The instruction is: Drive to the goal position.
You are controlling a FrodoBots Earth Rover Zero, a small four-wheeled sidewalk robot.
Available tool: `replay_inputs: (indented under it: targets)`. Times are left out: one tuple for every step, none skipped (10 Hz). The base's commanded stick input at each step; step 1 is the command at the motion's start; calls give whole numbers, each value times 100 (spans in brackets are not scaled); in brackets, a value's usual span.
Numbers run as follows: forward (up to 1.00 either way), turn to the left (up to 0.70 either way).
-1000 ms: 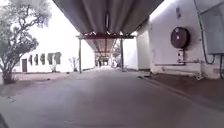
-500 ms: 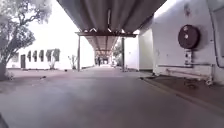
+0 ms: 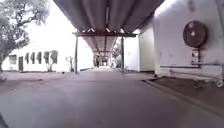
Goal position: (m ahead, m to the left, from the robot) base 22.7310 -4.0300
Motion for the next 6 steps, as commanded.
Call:
replay_inputs:
  targets:
    - [66, 0]
    - [66, 0]
    - [66, 0]
    - [66, 0]
    - [66, 0]
    - [66, 0]
